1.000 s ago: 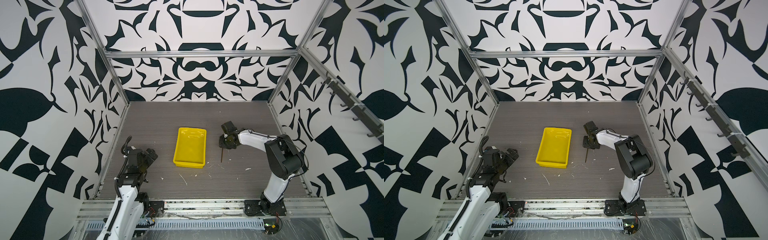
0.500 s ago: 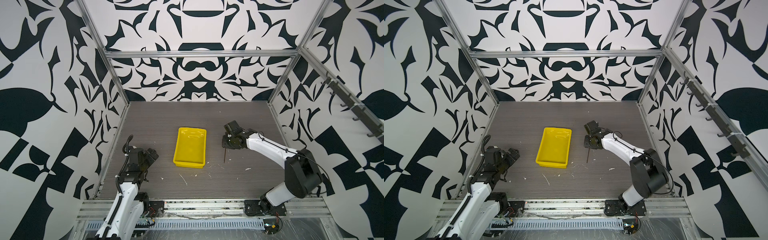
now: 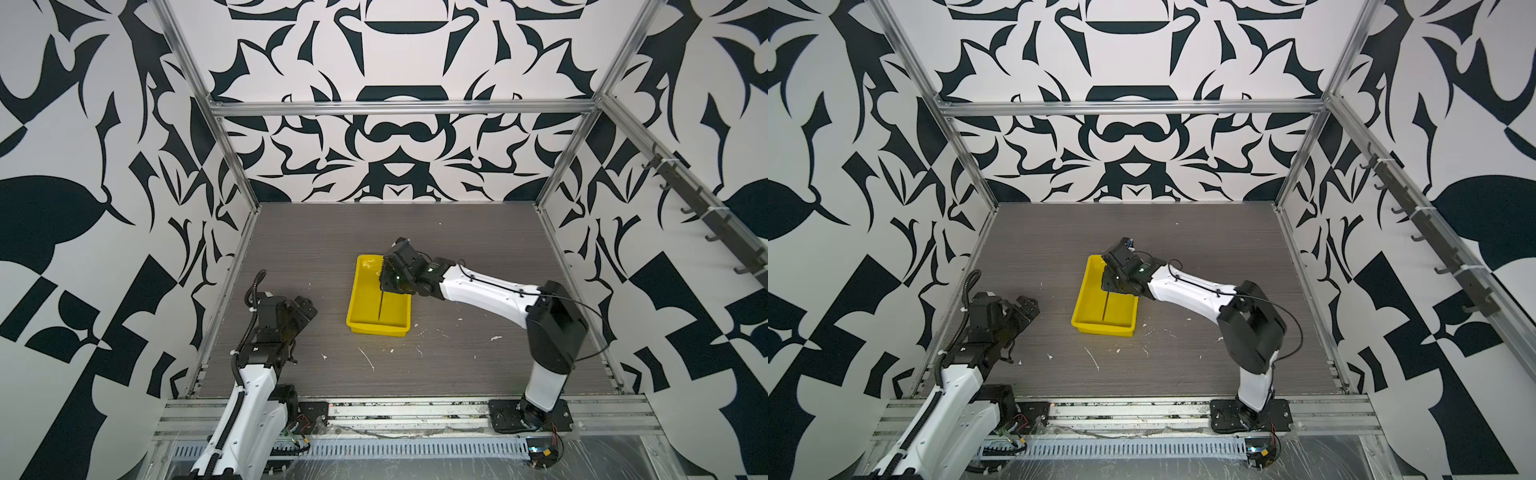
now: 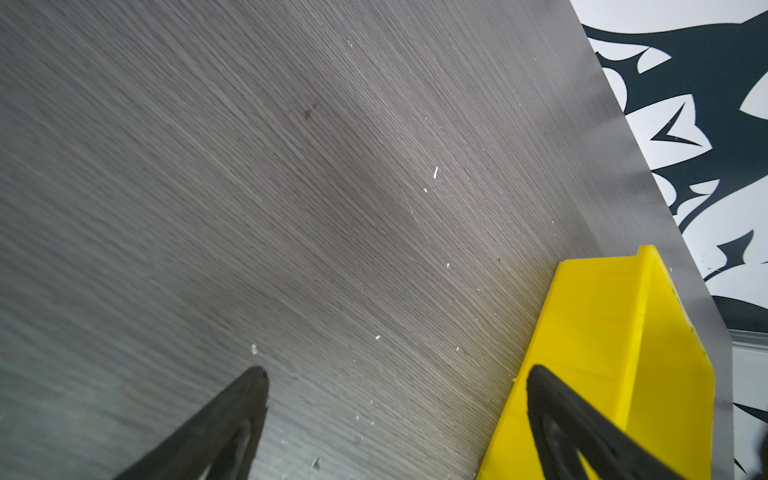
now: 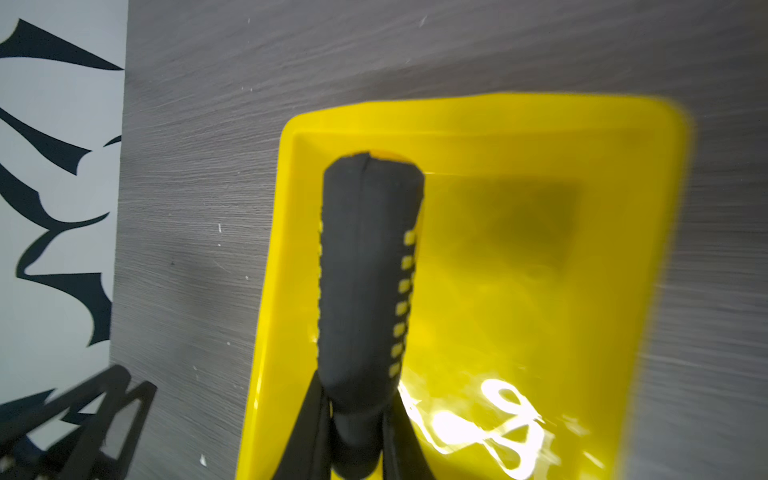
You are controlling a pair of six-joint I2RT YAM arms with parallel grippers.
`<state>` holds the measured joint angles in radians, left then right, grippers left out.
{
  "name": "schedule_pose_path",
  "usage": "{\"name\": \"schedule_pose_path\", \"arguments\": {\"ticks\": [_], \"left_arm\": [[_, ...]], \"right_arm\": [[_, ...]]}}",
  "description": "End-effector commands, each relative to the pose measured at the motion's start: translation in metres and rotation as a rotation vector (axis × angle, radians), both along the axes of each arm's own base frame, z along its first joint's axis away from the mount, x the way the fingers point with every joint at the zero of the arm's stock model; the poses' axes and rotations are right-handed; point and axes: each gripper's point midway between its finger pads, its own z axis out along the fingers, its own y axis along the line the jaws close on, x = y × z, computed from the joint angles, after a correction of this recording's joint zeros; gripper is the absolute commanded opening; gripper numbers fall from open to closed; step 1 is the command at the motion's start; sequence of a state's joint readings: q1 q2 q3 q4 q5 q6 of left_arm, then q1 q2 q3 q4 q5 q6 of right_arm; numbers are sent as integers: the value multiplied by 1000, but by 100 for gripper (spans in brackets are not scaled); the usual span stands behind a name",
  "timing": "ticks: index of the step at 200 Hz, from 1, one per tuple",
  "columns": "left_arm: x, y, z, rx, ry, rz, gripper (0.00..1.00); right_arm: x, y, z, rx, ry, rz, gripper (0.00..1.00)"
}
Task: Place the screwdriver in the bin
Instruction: 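Carry the screwdriver with the right gripper over the yellow bin and lower it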
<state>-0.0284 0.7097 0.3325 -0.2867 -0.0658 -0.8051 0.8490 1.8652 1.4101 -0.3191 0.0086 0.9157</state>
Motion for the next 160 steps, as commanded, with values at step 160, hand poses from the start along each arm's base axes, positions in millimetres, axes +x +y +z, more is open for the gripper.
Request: {"name": "schedule_pose_path", "arguments": {"ticks": [160], "left_arm": [[0, 3, 6, -6, -13, 24, 100]], "right_arm": [[17, 27, -42, -64, 98, -16, 5]]}}
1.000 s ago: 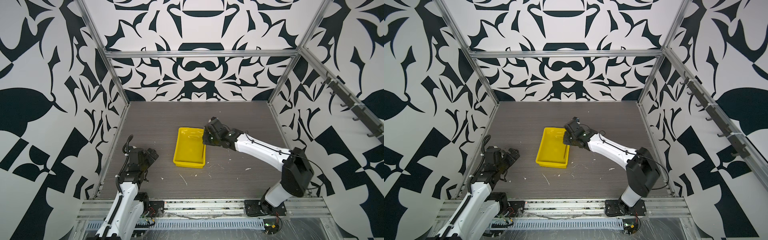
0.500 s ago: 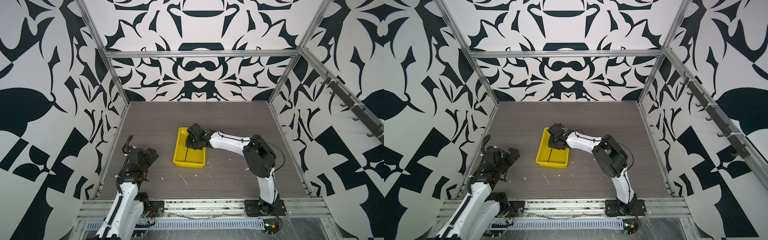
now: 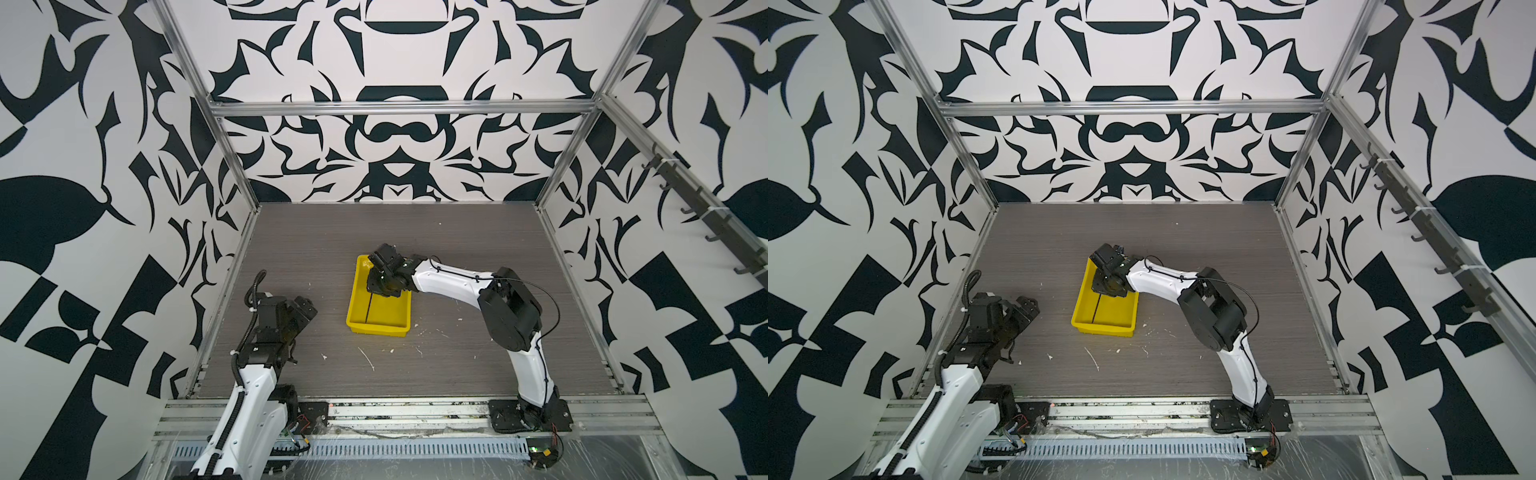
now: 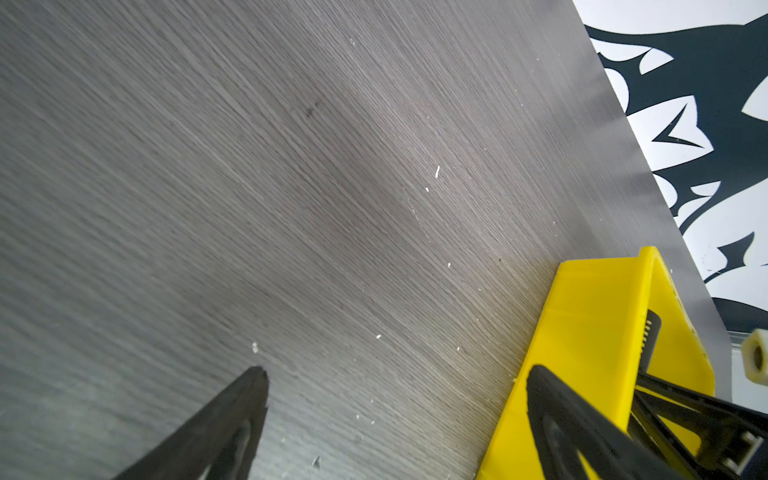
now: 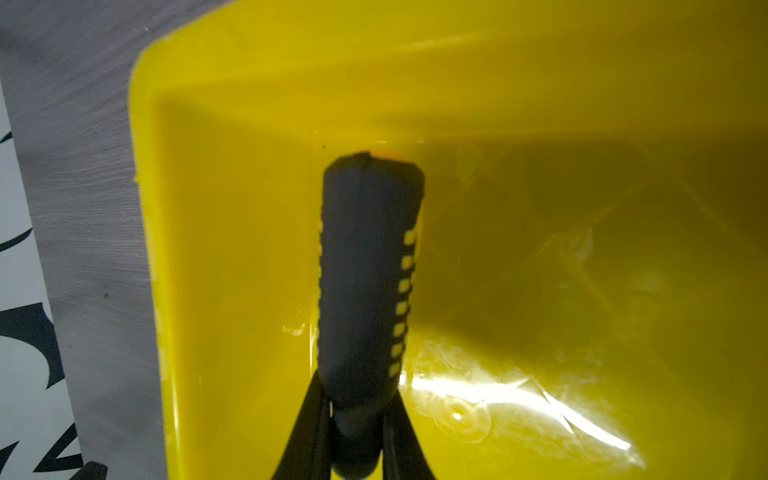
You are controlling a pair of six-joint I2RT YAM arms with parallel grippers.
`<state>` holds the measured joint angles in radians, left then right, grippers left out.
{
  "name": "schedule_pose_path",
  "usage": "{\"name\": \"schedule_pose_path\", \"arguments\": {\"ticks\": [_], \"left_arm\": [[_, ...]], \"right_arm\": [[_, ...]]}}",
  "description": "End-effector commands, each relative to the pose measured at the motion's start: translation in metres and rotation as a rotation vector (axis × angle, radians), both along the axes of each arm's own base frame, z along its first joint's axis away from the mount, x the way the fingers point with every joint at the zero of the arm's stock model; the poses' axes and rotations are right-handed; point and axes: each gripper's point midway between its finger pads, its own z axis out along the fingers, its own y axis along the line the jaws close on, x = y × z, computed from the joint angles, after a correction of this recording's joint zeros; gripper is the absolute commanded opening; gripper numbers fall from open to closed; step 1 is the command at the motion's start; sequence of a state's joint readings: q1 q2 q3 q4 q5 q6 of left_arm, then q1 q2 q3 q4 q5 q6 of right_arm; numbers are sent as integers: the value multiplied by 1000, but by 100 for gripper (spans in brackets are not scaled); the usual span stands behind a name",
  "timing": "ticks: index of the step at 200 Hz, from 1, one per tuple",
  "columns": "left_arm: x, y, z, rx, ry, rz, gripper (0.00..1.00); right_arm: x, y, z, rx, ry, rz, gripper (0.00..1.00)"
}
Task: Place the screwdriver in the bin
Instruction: 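Carry the screwdriver with the right gripper over the yellow bin and lower it, then open the right gripper to release the screwdriver into the bin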
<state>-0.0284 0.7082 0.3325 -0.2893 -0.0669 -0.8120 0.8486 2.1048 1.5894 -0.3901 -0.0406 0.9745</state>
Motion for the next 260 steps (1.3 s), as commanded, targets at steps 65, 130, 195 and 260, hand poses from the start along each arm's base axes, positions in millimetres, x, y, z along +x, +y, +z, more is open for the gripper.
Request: {"name": "schedule_pose_path", "arguments": {"ticks": [65, 130, 195, 260], "left_arm": [[2, 0, 5, -11, -4, 7, 100], [2, 2, 4, -3, 0, 21, 100], [2, 5, 4, 5, -1, 38, 100], [4, 4, 0, 0, 21, 30, 100]], "right_arm": [[6, 4, 18, -23, -52, 37, 26], [10, 9, 47, -6, -102, 73, 33], [17, -28, 123, -89, -318, 80, 30], [11, -134, 149, -366, -501, -34, 28]]}}
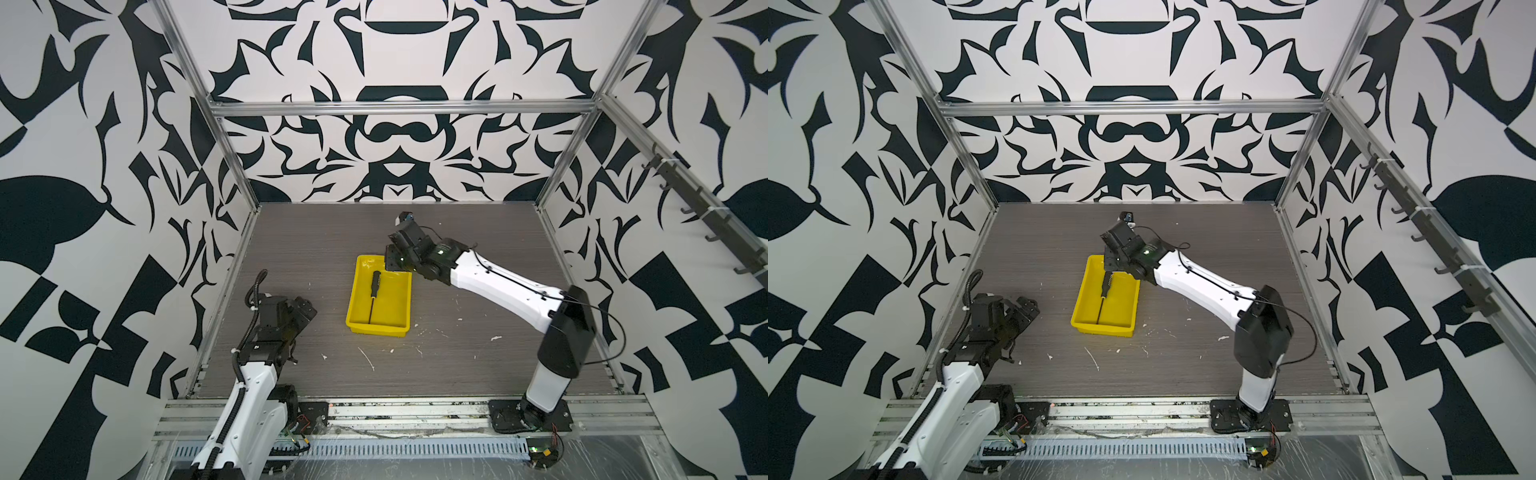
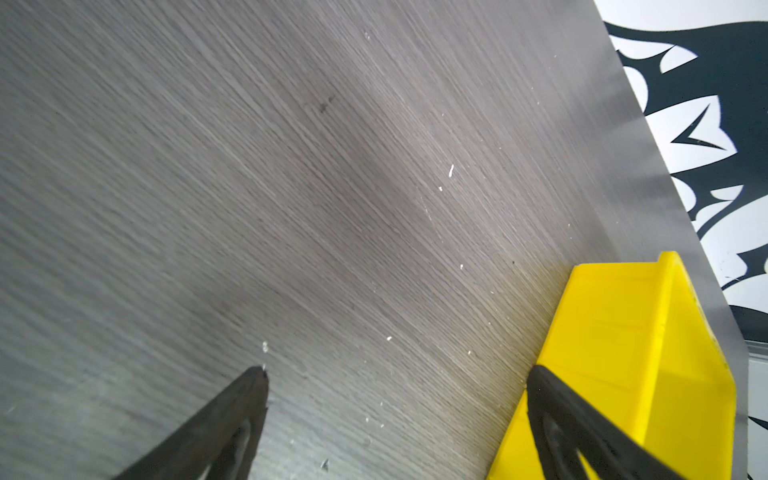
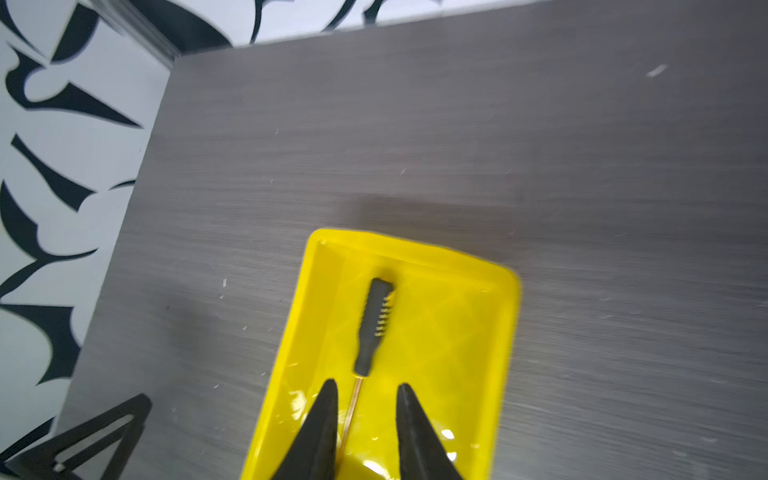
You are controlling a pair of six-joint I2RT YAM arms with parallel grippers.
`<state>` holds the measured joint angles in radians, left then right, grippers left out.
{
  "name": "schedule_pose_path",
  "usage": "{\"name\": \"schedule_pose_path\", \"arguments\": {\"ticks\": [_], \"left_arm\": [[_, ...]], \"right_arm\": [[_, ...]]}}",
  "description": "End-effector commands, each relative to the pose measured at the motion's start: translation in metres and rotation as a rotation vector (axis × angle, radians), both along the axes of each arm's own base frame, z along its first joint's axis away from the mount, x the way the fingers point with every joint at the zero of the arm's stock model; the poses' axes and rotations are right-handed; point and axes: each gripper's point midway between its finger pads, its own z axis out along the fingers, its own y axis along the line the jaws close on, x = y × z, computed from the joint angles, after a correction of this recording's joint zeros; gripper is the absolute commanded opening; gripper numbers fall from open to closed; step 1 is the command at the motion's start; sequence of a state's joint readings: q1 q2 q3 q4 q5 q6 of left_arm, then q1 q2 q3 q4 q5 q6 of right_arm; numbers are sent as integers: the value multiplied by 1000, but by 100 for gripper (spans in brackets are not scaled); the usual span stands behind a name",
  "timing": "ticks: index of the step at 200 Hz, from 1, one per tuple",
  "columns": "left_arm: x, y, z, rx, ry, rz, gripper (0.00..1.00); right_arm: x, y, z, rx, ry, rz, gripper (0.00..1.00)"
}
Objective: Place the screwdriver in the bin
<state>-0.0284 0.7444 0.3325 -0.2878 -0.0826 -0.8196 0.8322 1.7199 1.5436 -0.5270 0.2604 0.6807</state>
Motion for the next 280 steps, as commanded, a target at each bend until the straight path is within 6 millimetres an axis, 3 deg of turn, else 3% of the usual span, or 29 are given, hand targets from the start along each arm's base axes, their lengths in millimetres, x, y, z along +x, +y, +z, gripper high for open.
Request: {"name": "schedule_pose_path", "arguments": {"ticks": [1, 31, 57, 75, 103, 128, 158, 188, 198, 216, 249, 280], "left_arm": [[5, 1, 8, -7, -13, 14, 100], [5, 1, 8, -7, -13, 15, 100], [5, 1, 9, -7, -18, 16, 100], [7, 0, 10, -9, -26, 10, 100], [7, -2, 8, -17, -17, 0, 100], [9, -4, 5, -20, -2, -13, 100], [12, -4, 2, -17, 21, -17, 100], [12, -5, 3, -15, 19, -20, 100], [12, -5, 4, -17, 14, -21, 100], [12, -7, 3, -27, 12, -31, 100], [13, -9, 5, -31, 2, -38, 100], [15, -10, 4, -32, 7, -47, 100]], "right_arm": [[1, -58, -3, -194, -95, -103, 28], [-4, -132, 13, -443, -266, -251, 27], [-6, -193, 31, -770, -523, -414, 38], [-6, -226, 9, -892, -526, -407, 44], [-11, -270, -47, -901, -422, -352, 47], [-13, -286, -77, -838, -450, -291, 46], [-11, -308, -81, -773, -553, -338, 46], [-8, -303, -98, -644, -547, -332, 49], [-5, -302, -98, -651, -563, -323, 56], [0, -308, -94, -618, -588, -383, 59], [5, -327, -104, -531, -608, -501, 59], [-2, -315, -110, -476, -645, -417, 56]]}}
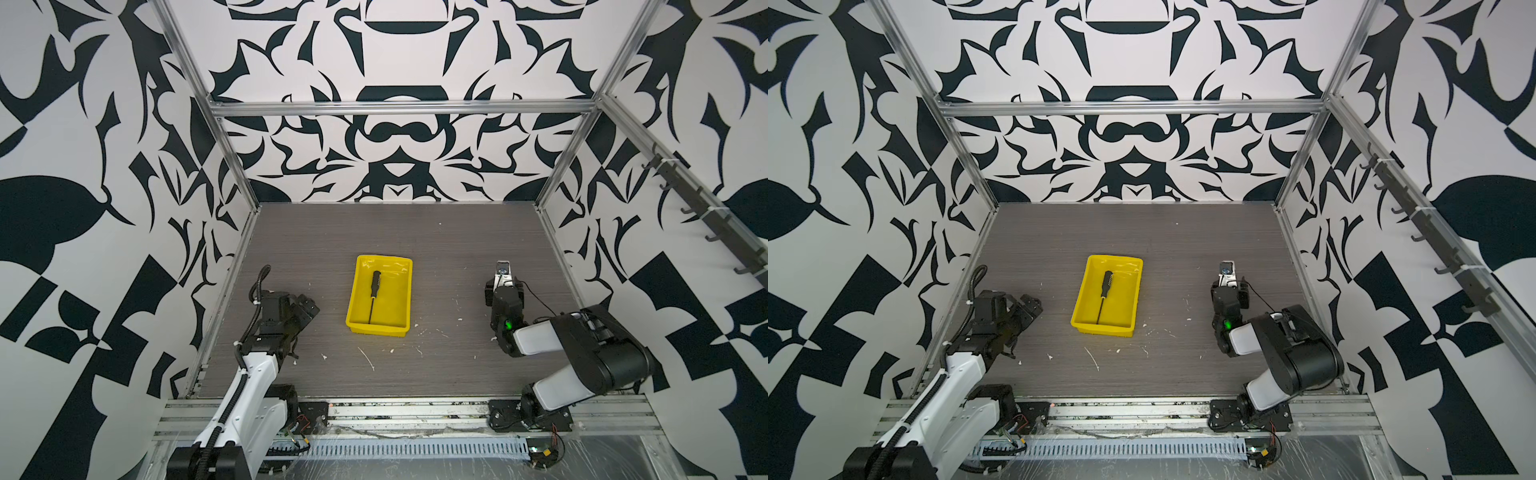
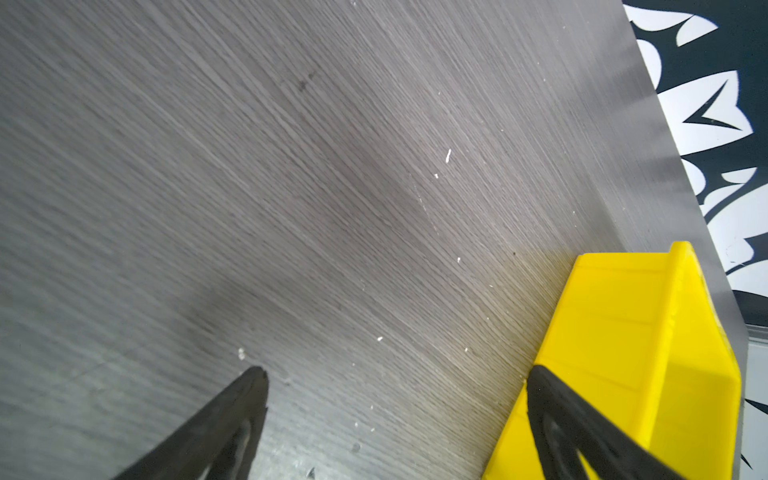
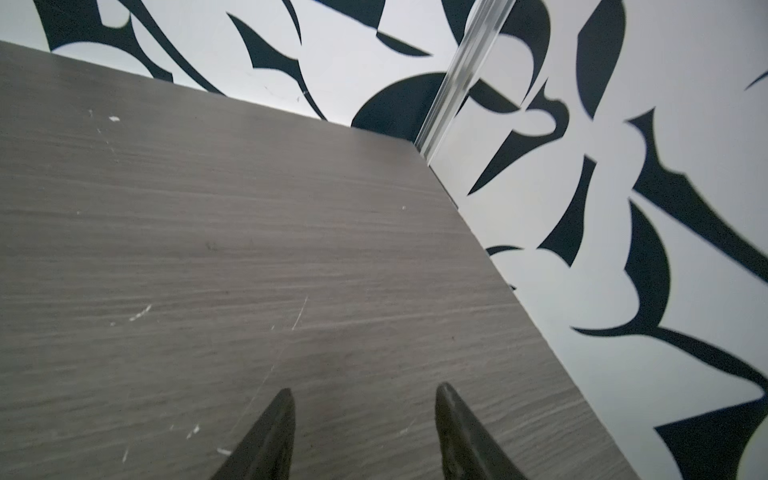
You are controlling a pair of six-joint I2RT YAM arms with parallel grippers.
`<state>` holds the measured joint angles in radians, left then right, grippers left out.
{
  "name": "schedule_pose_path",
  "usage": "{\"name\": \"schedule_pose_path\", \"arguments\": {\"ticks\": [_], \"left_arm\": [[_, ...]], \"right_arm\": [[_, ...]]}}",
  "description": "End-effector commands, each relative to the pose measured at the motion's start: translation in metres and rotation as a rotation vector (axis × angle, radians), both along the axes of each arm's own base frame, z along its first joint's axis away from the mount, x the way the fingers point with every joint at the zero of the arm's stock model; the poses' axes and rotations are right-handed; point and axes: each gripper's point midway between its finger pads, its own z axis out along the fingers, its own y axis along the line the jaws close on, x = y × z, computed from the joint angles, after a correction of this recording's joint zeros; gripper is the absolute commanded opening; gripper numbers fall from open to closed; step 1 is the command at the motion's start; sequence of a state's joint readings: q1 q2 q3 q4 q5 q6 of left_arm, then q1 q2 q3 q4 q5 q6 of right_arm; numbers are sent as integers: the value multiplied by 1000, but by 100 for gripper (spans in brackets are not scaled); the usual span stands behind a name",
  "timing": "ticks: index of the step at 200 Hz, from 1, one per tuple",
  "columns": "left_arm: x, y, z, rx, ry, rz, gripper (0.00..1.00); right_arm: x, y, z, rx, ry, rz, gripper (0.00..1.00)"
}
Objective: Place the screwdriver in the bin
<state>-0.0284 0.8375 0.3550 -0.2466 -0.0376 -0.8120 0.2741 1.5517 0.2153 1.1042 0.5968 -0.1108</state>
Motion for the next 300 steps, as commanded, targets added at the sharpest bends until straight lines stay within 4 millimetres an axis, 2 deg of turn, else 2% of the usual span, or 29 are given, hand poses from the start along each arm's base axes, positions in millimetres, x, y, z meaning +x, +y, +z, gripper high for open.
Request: {"name": "schedule_pose_path", "arguments": {"ticks": [1, 15, 20, 27, 32, 35, 38, 63, 85, 102, 117, 152, 168, 191, 208, 225, 227, 234, 249, 291, 300], "left_arm": [[6, -2, 9, -6, -23, -10, 100], [7, -2, 8, -6, -20, -7, 100], [8, -2, 8, -6, -19, -8, 100], [8, -1, 7, -6, -16, -4, 100], [9, -1, 6, -9, -15, 0, 100], [9, -1, 6, -10, -14, 3, 100], [9, -1, 5, -13, -13, 7, 100], [11, -1, -1, -32, -6, 29, 100], [16, -3, 6, -17, -20, -7, 100], [19, 9, 12, 34, -45, 41, 100], [28, 24, 29, 100, -111, 98, 100], [58, 60, 93, 304, -393, 227, 100], [70, 70, 107, 461, -482, 212, 100], [89, 69, 90, 695, -411, 49, 100], [104, 66, 79, 752, -370, -23, 100], [117, 56, 76, 790, -408, -106, 100], [119, 54, 68, 788, -393, -122, 100], [122, 53, 63, 782, -398, -130, 100], [126, 50, 55, 777, -396, -142, 100], [121, 59, 27, 782, -419, -76, 100], [123, 60, 29, 806, -456, -68, 100]], "right_arm": [[4, 11, 25, 88, -144, 64, 56], [7, 15, 16, 71, -131, 89, 57], [10, 13, 19, 58, -151, 76, 64], [10, 13, 20, 51, -157, 76, 80], [9, 13, 19, 55, -145, 79, 87], [9, 13, 18, 57, -135, 77, 97], [10, 13, 17, 61, -126, 75, 100], [14, 14, 16, 66, -115, 72, 100], [15, 13, 15, 66, -106, 70, 100], [15, 14, 15, 67, -107, 72, 100], [15, 13, 15, 66, -106, 69, 100], [16, 13, 15, 67, -105, 71, 100], [16, 13, 15, 66, -104, 71, 100], [16, 13, 15, 69, -100, 69, 100], [16, 13, 14, 68, -100, 69, 100], [17, 13, 15, 68, -100, 69, 100], [17, 13, 15, 69, -100, 69, 100], [17, 13, 14, 69, -99, 68, 100], [17, 13, 14, 69, -98, 69, 100], [17, 13, 14, 70, -97, 68, 100], [17, 13, 14, 70, -98, 69, 100]]}}
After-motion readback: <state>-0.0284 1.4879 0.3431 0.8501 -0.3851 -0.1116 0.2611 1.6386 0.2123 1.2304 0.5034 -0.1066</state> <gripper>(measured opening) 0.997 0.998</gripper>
